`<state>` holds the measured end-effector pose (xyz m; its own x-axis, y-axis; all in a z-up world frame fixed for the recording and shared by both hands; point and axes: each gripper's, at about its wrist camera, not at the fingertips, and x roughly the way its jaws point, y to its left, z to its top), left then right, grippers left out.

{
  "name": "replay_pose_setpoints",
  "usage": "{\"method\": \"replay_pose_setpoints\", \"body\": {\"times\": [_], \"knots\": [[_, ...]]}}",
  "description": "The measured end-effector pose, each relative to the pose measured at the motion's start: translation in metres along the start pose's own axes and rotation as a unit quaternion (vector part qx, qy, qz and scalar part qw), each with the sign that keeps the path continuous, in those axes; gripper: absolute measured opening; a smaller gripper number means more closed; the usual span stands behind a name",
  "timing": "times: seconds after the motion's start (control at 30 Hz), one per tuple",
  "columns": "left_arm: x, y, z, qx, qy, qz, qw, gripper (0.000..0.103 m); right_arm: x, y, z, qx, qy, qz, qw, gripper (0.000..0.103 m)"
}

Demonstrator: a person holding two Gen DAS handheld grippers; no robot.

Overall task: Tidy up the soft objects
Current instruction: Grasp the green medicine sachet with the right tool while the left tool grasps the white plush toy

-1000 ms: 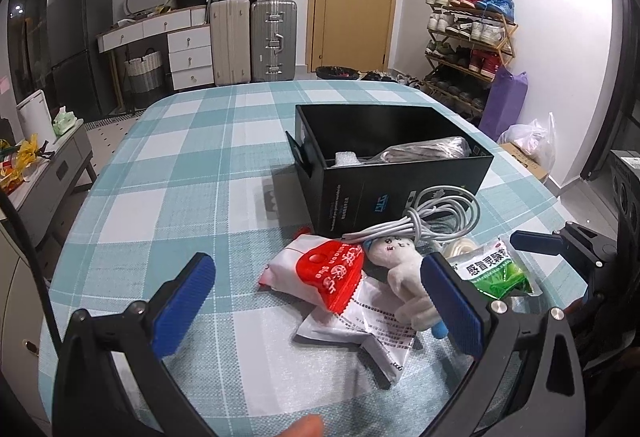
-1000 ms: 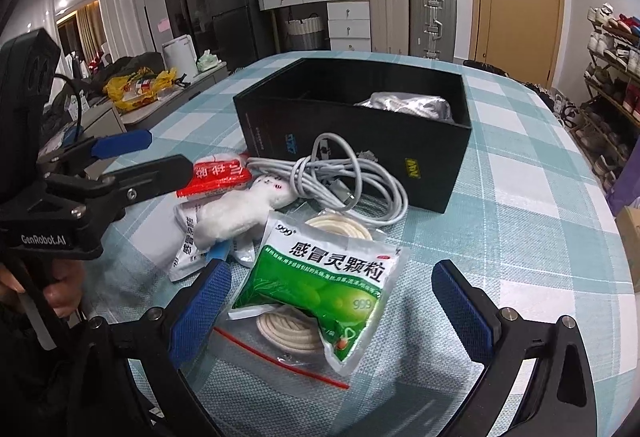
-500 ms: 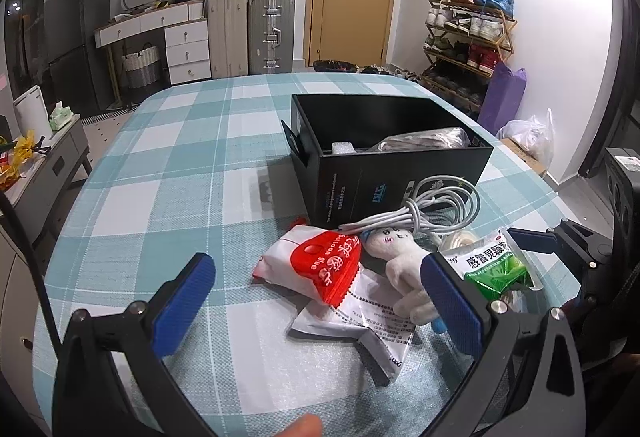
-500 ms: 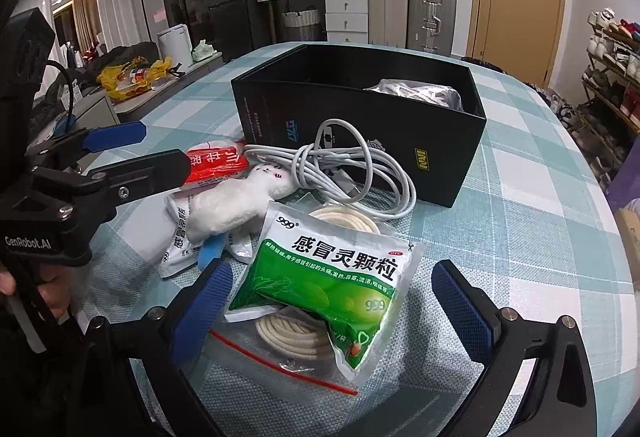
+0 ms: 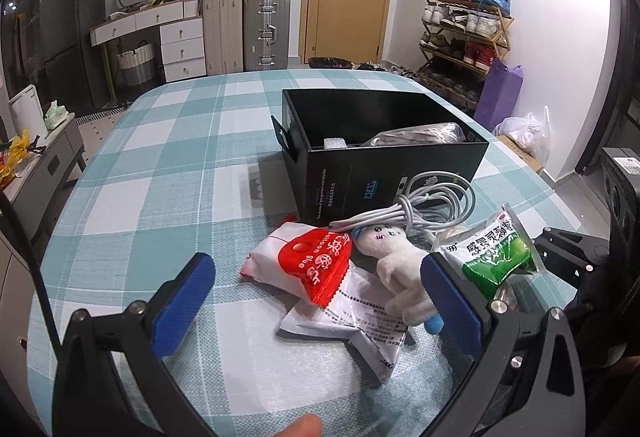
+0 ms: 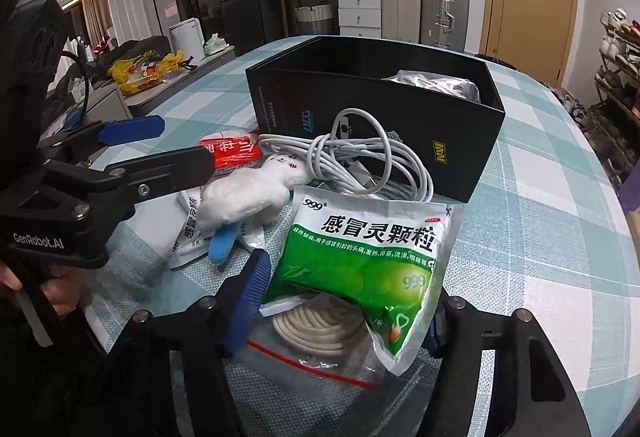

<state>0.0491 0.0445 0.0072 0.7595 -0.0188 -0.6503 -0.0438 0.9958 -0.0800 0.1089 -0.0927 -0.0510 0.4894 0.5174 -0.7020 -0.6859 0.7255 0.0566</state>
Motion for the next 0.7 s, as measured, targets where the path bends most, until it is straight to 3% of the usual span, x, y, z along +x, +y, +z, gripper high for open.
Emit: {"method": "replay_pose_setpoints", "body": {"times": [0.1,0.23,0.63,0.7], "knots": [[-0.0004,-0.0002,-0.0007,0.0,0.0,-0.002,1.0,0.103,-0.0019,0.0011,-0.0017,-0.01,0.002,0.0,1.0,0.066],[-0.0003,-0.0001,-0.0008,0.0,0.0,-0.003,1.0,0.103,-0.0031,-0.0003,-0.0015,-0.008,0.0,-0.016,1.0,0.085],[0.0016,-0.0001,-0.0013,0.001,0.002,-0.003,1.0,0.103,-0.0045,-0.003,0.0029,-0.006,-0.019,-0.03,0.999,0.085],[0.0017,-0.0009,-0.0019,0.002,0.003,-0.005,1.0,0.103,-0.0062,-0.0022,0.0028,-0.011,-0.025,-0.032,0.999,0.08]]}}
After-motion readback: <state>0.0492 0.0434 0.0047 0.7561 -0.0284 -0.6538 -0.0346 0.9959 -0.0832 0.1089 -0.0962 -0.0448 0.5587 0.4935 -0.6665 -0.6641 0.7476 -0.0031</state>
